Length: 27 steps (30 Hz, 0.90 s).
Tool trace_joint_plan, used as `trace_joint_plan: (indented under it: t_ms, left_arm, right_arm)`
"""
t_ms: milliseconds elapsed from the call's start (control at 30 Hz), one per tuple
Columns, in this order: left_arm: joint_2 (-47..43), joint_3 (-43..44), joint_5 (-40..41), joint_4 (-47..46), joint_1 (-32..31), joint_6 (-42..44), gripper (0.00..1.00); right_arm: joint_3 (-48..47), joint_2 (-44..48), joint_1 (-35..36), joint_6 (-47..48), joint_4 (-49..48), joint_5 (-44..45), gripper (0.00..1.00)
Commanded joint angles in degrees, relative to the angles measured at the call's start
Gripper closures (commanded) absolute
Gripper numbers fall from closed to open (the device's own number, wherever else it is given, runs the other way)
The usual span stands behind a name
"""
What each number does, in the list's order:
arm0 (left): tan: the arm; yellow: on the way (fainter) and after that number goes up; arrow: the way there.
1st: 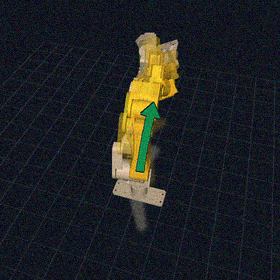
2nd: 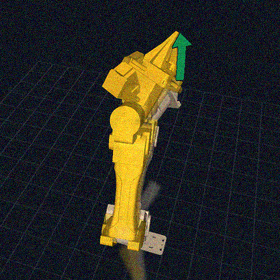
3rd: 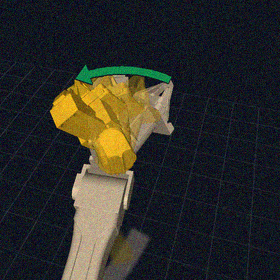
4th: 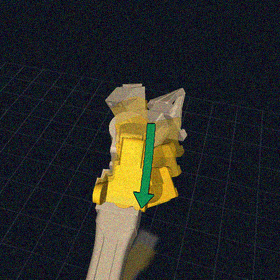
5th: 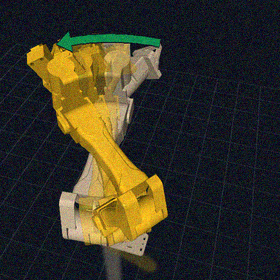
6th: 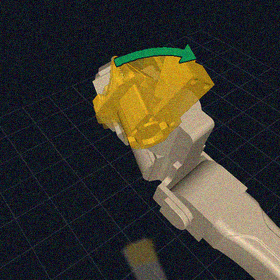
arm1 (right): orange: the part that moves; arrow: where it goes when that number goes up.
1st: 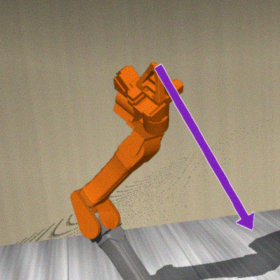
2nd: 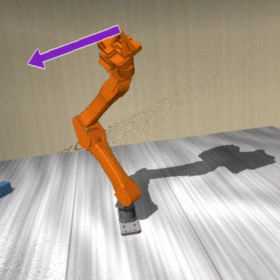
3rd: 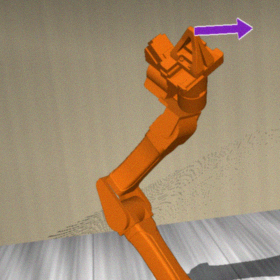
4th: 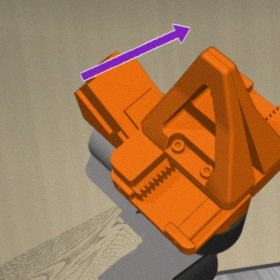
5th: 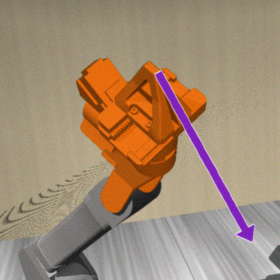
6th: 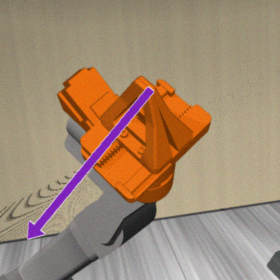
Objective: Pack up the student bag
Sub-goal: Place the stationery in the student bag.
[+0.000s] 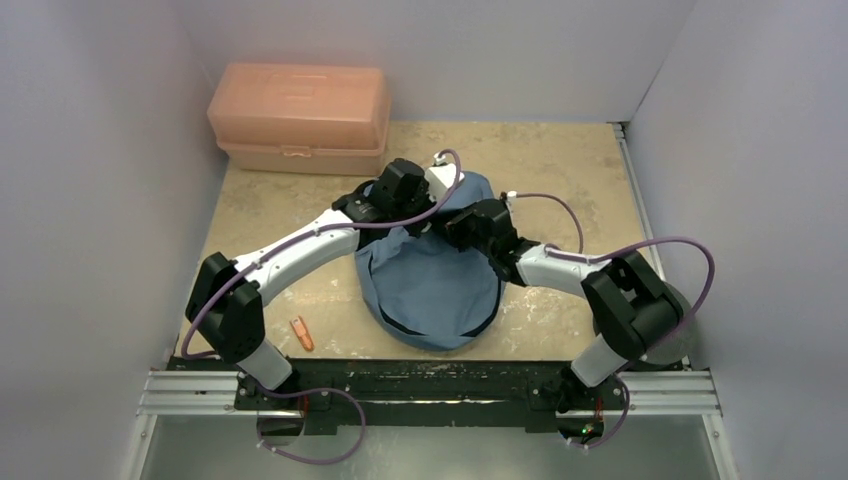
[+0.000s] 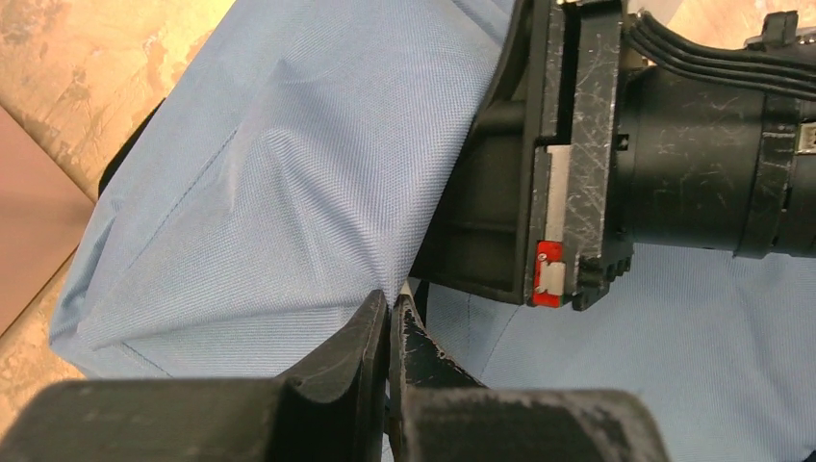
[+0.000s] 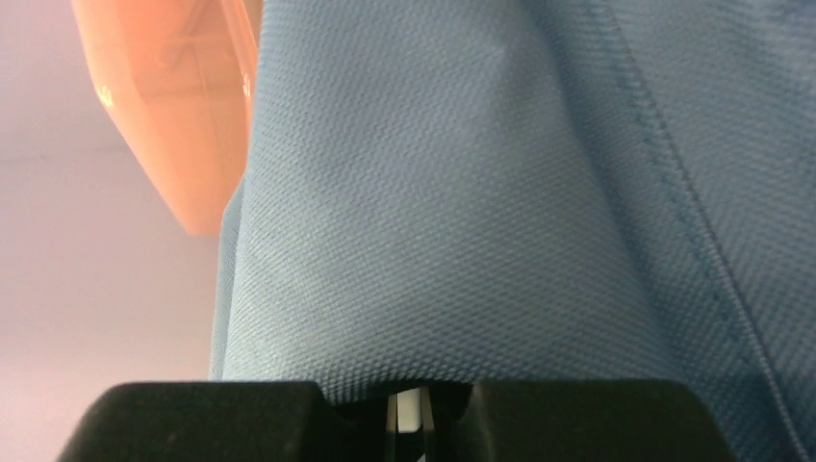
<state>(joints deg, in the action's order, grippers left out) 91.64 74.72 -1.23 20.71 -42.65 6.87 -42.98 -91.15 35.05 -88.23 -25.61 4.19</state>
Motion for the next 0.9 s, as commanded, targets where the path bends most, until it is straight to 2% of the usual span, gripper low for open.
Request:
trace_joint_plan:
  t_ms: [0, 67, 133, 200, 333, 400, 500, 533, 567, 667, 700, 800, 867]
  left_arm:
    - [-1.1, 2.2, -6.3, 0.3, 0.2, -2.5, 1.0]
    - [-0.6, 2.3, -4.9, -0.6, 1.1, -3.9, 1.0]
    - [-0.3, 2.2, -4.0, -1.0, 1.9, -5.6, 1.0]
    - [-0.2, 1.4, -4.5, -2.1, 2.7, -6.4, 1.0]
    - [0.7, 2.3, -5.6, -1.5, 4.0, -9.4, 1.0]
    - [1.2, 3.4, -6.1, -0.4, 4.3, -10.9, 1.0]
    - [1.6, 5.5, -6.9, 3.0, 4.6, -13.8, 1.0]
    - [1.3, 6.0, -7.1, 4.3, 4.7, -14.6, 0.97]
    - [0.9, 6.2, -7.5, 5.5, 5.0, -15.3, 0.91]
    - [-2.6, 5.2, -8.9, 7.9, 6.9, -18.8, 0.6]
    - [-4.4, 4.2, -9.2, 8.6, 7.6, -20.0, 0.46]
    - [-11.6, 1.3, -8.3, 13.2, 10.2, -22.8, 0.19]
    - [-17.5, -2.0, -3.2, 17.2, 12.4, -25.9, 0.13]
  right_arm:
    - [-11.3, 0.5, 0.6, 9.9, 2.4, 2.9, 0.75]
    - [-11.5, 0.1, 1.8, 15.3, 5.3, 0.4, 0.61]
    - [-9.3, 0.6, 2.6, 21.3, 4.1, -3.4, 0.58]
    - [-9.4, 0.6, 2.8, 27.2, 7.1, -7.2, 0.54]
    - [-11.1, 1.8, 3.7, 42.3, 13.7, -10.0, 0.52]
    - [-11.0, 3.5, 3.6, 46.7, 16.0, -8.4, 0.55]
    - [-11.2, 5.8, 3.6, 52.0, 18.5, -9.1, 0.54]
    - [-10.9, 6.8, 3.7, 53.2, 18.9, -10.1, 0.53]
    - [-10.4, 8.0, 3.7, 54.1, 19.0, -11.2, 0.5]
    - [-9.8, 11.3, 3.7, 56.5, 22.1, -12.0, 0.41]
    - [-9.6, 12.2, 3.6, 57.6, 24.0, -11.7, 0.39]
    - [-8.6, 15.9, 3.7, 61.3, 29.2, -9.6, 0.31]
    - [-7.4, 18.7, 3.6, 63.6, 31.2, -8.9, 0.28]
